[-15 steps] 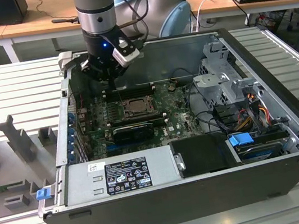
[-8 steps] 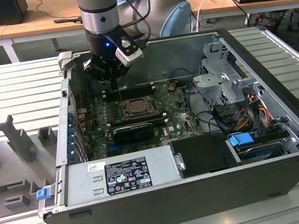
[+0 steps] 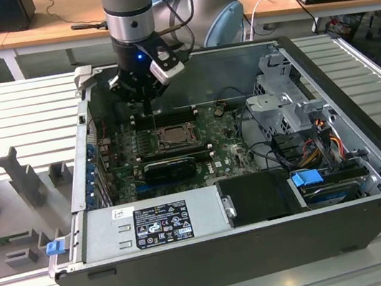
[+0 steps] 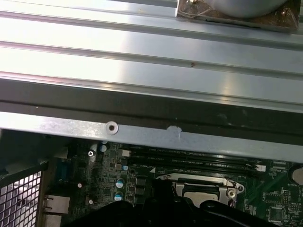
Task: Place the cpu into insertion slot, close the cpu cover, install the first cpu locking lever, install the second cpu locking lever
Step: 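Install the first cpu locking lever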
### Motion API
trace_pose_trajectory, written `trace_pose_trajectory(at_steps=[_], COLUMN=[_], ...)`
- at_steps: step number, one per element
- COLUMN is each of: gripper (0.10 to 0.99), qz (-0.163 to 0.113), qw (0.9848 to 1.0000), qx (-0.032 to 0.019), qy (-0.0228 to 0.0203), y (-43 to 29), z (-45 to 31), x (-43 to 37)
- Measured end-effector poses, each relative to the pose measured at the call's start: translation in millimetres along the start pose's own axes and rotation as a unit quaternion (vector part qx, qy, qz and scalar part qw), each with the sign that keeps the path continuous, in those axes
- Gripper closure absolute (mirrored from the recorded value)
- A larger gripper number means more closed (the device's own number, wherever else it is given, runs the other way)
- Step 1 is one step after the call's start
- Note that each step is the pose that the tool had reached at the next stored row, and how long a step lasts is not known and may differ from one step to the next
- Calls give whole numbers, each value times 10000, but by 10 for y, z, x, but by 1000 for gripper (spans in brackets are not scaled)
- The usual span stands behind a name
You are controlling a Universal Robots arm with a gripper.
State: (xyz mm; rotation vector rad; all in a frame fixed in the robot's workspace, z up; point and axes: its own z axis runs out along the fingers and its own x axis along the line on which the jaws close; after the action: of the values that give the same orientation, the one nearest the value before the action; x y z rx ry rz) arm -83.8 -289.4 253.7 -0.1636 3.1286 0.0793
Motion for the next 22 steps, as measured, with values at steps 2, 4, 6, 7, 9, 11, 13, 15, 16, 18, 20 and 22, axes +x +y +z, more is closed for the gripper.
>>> trace_pose_trajectory(at_steps=[2, 4, 6, 7, 9, 11, 13, 15, 16, 18, 20, 22], gripper=[980, 980, 980, 980, 980, 980, 980, 980, 980, 980, 980, 980], qz=[0, 0, -1, -1, 0, 0, 8, 17, 17, 17, 16, 17], qw=[10000, 10000, 10000, 10000, 10000, 10000, 9998, 9998, 9998, 9998, 9998, 9998], qx=[4, 7, 12, 15, 24, -54, -190, -193, -192, -193, -191, -192], qy=[0, 0, 1, 2, 3, -5, -21, -22, -21, -21, -21, -21], y=[-1, -3, -5, -6, -14, -18, -21, -22, -23, -23, -24, -25], z=[1, 2, 4, 5, 11, 14, 19, 28, 32, 43, 49, 53], x=[-13, -26, -48, -59, -129, -160, -173, -176, -177, -181, -185, -192])
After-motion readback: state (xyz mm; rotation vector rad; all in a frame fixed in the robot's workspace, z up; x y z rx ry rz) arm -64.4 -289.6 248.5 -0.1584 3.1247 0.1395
